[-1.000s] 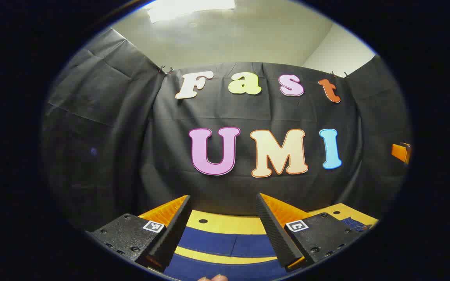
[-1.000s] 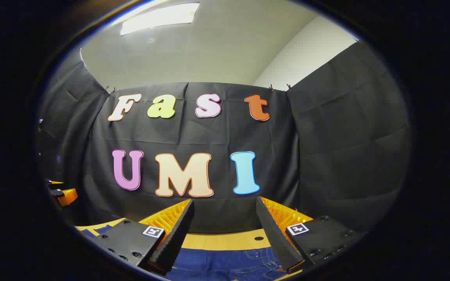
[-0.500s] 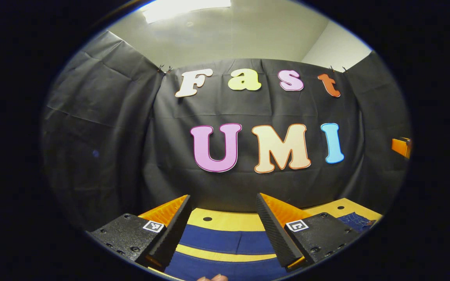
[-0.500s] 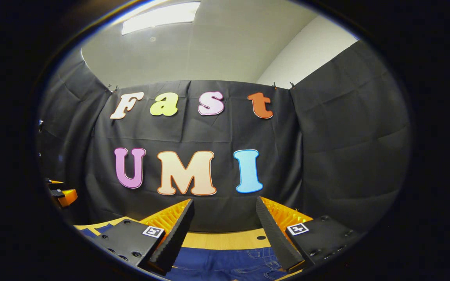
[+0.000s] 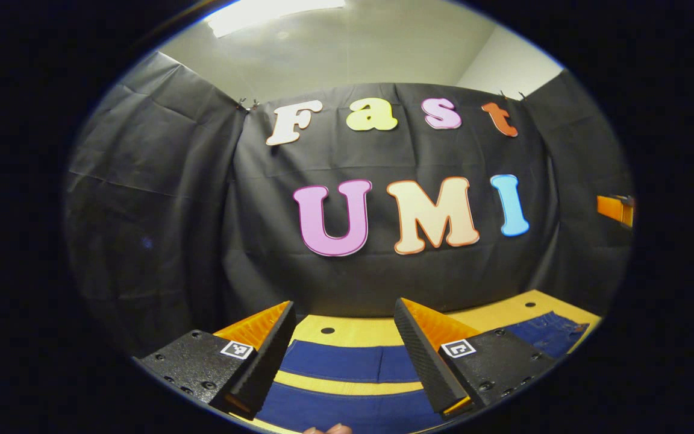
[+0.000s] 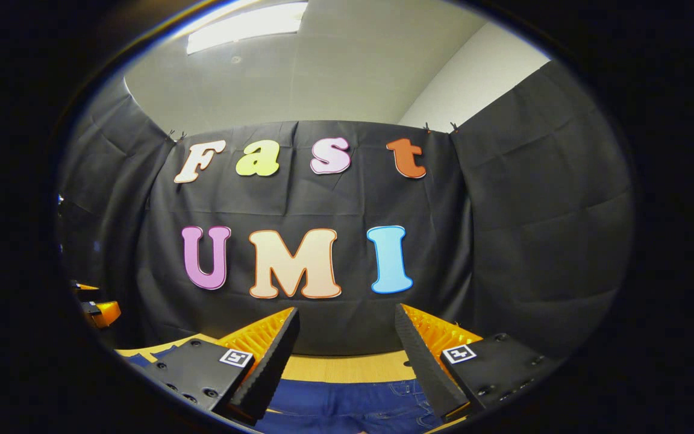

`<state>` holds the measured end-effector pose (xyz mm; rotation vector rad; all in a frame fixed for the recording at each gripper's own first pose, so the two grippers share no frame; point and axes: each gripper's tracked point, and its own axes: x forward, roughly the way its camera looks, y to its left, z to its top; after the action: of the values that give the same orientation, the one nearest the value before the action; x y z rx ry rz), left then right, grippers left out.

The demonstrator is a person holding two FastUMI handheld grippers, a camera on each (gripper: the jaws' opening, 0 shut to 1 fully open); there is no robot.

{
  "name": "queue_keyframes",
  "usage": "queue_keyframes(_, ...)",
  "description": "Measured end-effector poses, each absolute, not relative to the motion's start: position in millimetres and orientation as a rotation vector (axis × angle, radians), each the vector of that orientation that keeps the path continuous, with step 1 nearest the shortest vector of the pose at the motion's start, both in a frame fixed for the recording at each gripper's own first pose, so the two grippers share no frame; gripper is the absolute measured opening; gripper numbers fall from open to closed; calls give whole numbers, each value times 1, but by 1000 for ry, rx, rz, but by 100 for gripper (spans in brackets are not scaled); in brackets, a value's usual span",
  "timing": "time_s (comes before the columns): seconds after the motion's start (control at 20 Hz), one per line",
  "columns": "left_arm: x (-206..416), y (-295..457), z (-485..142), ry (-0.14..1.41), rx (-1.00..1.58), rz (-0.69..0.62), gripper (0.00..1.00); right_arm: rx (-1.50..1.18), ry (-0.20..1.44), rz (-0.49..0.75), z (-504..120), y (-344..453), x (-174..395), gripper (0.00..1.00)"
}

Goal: Grasp the waist and the cuffs of the jeans and fold them to make the two legs overlap; first hold the waist and fold one-third of the jeans toward the cuffs, then hold the cuffs and fold the remaining one-third in the same direction to finish folding.

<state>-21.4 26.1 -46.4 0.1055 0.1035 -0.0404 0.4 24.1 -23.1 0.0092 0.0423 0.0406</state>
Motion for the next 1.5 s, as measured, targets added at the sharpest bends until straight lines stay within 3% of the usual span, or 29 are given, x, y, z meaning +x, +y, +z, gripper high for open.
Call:
queue_keyframes(0.3,-53,64,-112,246,320,-120,100,39,100,46,-55,48,-12,98)
queue_keyframes(0.5,-77,85,-165,371,449,-195,95,49,150,52,-73,65,-19,98)
queue_keyframes(0.95,-131,99,-272,623,757,-468,96,14,228,51,-104,78,-42,98)
queue_keyframes(1.5,-157,145,-339,807,1132,-624,95,-18,246,-6,-110,56,-54,97)
